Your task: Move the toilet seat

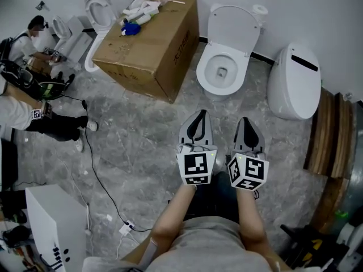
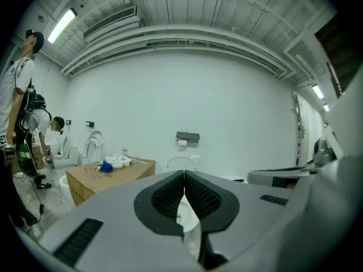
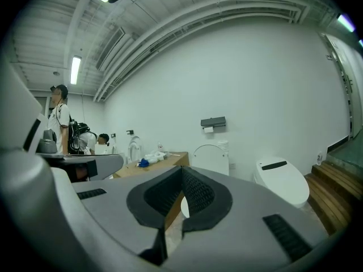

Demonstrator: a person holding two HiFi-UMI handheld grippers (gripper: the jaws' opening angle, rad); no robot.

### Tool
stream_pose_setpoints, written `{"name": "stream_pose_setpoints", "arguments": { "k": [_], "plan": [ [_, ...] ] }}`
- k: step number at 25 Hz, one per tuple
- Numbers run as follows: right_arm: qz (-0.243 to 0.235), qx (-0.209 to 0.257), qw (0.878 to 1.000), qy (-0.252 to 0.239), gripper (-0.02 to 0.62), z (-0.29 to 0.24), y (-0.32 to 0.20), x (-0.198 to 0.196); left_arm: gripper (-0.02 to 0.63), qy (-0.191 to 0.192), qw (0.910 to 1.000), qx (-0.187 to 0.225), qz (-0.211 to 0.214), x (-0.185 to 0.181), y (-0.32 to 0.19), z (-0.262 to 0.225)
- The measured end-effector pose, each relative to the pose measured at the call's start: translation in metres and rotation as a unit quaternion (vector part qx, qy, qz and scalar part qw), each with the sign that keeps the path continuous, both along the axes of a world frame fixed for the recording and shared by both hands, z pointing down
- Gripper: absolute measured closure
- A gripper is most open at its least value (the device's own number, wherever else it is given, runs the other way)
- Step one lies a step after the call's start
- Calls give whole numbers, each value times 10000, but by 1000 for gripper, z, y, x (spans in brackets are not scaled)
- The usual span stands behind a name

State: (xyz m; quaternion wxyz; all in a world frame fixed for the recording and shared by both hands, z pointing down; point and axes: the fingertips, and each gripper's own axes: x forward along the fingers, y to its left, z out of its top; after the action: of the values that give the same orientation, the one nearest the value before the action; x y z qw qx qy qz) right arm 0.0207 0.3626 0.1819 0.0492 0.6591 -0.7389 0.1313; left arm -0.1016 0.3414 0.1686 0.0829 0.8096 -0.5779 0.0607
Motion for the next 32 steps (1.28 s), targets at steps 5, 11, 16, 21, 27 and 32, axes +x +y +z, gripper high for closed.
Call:
{"name": "stream_pose_setpoints", "arguments": {
  "k": [5,11,16,21,27,32],
  "plan": [
    [28,-104,9999,8,578,8,-5,-5,589,20,9999,-103,42,-3,-8,8],
    [51,-219,9997,36,578,16,-18,1,589,24,9997,-227,38,0,-21,18],
    [11,-251,9997,33,578,20,-40,1,589,45,9996,-256,-105,-8,-40,21],
    [-88,-292,9995,56,578,24,-65,0,589,84,9991,-327,-267,-15,-59,25],
    [-174,-382,9991,70,578,32,-96,5,589,65,9985,-395,-371,-12,-88,32],
    [-233,-423,9988,45,578,37,-129,14,589,14,9982,-426,-418,-3,-119,36]
  ]
}}
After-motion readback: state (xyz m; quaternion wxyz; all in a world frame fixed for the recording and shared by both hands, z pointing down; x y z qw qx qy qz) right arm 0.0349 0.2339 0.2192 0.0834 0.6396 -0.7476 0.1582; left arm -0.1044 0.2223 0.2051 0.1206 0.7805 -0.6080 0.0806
